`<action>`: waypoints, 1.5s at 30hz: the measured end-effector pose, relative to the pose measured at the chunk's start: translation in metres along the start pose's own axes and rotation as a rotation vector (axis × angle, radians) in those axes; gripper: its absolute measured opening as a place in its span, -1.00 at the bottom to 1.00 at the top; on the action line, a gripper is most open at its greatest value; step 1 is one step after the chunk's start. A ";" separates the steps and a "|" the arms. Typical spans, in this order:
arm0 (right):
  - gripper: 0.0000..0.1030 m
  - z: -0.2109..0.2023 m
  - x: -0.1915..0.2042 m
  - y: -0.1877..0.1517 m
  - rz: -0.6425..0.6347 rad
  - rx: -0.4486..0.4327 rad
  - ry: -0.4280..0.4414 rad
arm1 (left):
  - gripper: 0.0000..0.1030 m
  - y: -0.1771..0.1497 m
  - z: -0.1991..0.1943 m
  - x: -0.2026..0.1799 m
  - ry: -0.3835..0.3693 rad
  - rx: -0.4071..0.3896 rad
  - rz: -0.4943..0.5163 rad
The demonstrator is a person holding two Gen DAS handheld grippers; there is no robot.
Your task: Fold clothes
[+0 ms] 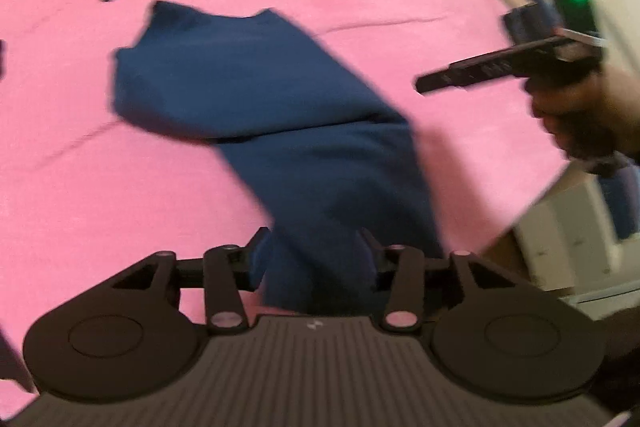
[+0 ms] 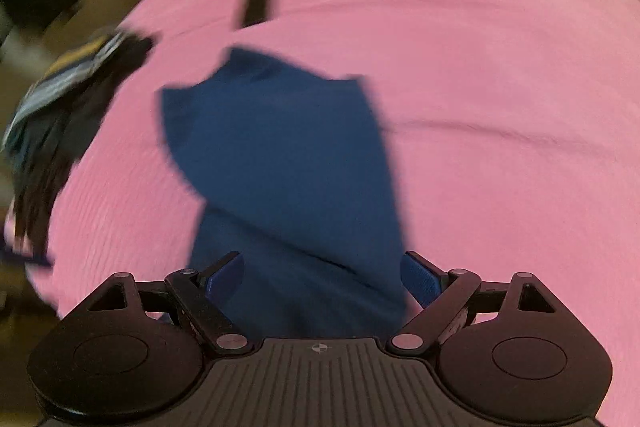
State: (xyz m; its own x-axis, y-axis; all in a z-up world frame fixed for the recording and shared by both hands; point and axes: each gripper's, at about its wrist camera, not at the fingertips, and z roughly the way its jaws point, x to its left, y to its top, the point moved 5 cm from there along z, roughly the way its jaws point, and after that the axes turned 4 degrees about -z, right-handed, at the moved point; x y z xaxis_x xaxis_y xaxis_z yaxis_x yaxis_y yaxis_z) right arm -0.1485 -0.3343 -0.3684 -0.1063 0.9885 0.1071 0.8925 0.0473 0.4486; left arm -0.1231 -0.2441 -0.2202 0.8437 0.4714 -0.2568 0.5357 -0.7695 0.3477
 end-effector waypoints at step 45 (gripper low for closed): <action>0.68 0.015 0.055 -0.088 -0.064 0.010 0.185 | 0.15 0.067 0.049 0.054 0.308 -0.017 0.035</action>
State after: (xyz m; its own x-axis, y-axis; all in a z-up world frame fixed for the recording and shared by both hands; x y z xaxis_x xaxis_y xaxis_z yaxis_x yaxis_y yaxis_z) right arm -0.2268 -0.2825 -0.4154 -0.2412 0.9402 0.2406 0.8853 0.1116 0.4513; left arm -0.0435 -0.2918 -0.2546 0.8309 0.5550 0.0400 0.5043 -0.7814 0.3675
